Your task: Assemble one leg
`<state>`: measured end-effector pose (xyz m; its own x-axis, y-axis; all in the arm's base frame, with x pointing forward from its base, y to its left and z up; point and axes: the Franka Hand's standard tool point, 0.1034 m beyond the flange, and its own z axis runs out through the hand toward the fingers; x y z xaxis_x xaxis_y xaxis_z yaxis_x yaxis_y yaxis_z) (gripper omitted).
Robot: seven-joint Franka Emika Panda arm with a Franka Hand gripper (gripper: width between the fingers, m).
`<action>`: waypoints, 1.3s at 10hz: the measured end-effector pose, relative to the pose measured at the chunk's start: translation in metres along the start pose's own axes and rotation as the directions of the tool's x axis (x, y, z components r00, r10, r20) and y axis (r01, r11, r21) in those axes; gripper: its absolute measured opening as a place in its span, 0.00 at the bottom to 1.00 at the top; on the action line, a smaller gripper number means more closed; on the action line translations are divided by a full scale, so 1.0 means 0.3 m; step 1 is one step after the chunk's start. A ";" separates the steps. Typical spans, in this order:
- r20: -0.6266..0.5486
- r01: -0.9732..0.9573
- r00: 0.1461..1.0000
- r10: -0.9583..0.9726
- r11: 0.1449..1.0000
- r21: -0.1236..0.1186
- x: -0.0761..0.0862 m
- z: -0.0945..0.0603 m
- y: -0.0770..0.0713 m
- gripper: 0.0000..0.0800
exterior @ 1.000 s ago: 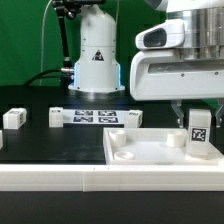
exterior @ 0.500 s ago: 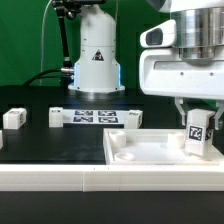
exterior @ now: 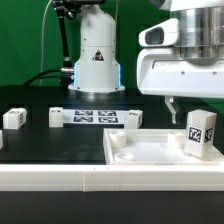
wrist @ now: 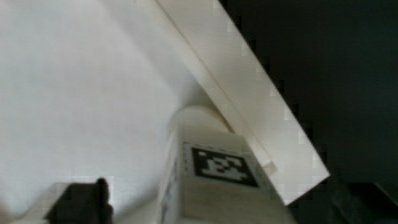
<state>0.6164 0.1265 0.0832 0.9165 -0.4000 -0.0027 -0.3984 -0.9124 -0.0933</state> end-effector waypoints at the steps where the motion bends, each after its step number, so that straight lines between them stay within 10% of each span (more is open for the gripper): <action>1: 0.002 0.133 0.991 -0.133 0.991 -0.018 -0.001 0.000 0.004 0.80; 10: -0.008 0.677 0.735 -0.678 0.734 -0.048 0.030 -0.015 0.013 0.81; 13: -0.008 0.677 0.735 -0.678 0.734 -0.048 0.029 -0.015 0.012 0.36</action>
Offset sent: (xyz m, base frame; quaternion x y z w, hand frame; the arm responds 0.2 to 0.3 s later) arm 0.0075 -0.0100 -0.0020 -0.0399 -0.0058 -0.2160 0.9755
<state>0.6228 0.1193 0.0872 0.9434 0.3243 0.0692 0.3265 -0.9449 -0.0228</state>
